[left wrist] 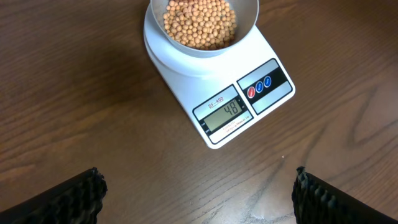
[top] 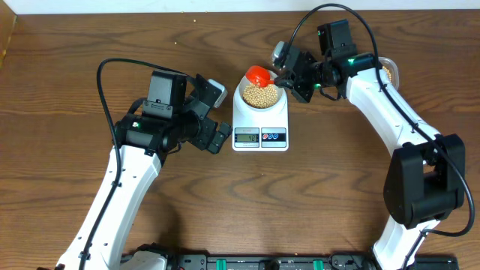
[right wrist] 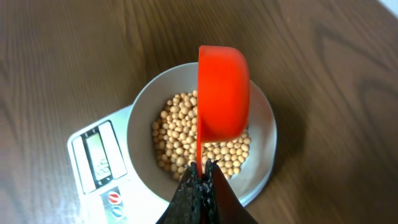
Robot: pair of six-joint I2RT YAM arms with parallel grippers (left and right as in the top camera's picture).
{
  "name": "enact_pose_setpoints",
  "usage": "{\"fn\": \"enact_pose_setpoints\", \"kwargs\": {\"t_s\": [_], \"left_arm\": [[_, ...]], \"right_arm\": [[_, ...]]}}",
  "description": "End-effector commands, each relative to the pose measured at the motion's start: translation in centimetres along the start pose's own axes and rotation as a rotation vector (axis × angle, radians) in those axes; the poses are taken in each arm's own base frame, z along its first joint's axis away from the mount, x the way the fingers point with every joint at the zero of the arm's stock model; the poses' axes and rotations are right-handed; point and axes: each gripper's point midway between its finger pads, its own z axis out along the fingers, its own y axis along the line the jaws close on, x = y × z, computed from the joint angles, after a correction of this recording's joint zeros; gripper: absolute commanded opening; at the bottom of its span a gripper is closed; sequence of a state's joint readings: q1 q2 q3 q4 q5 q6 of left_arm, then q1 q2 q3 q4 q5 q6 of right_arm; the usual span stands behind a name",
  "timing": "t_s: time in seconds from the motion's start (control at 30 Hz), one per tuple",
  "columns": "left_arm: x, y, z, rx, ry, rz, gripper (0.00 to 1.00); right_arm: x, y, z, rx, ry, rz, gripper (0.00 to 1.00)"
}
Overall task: Scoop item into bowl and weigh 50g on scale
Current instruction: 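Tilt the scoop further to add a few more soybeans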
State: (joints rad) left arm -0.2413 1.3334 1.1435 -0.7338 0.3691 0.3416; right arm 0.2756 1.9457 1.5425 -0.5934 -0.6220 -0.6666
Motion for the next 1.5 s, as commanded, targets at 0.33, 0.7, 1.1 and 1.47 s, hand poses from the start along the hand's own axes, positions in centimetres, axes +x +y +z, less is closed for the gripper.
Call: {"fn": "enact_pose_setpoints", "kwargs": {"t_s": [0.33,0.7,1.1,1.47], "left_arm": [[-0.3,0.0,-0.1,0.009,-0.005,0.015,0.98],[-0.3,-0.1,-0.1,0.01,-0.005,0.015,0.98],[-0.3,-0.1,-0.1,0.01,-0.005,0.015,0.98],[-0.3,-0.1,-0.1,0.01,-0.005,0.015,0.98]], "right_arm": [[-1.4,0.8,-1.5,-0.022,-0.03,0.191,0.01],[-1.5,0.3,-1.8,-0.014,-0.043,0.268,0.01],[-1.2,-0.5,-2.3,0.002,-0.049,0.299,0.01],[-1.1,-0.5,-2.3,0.0,-0.049,0.317,0.01]]}}
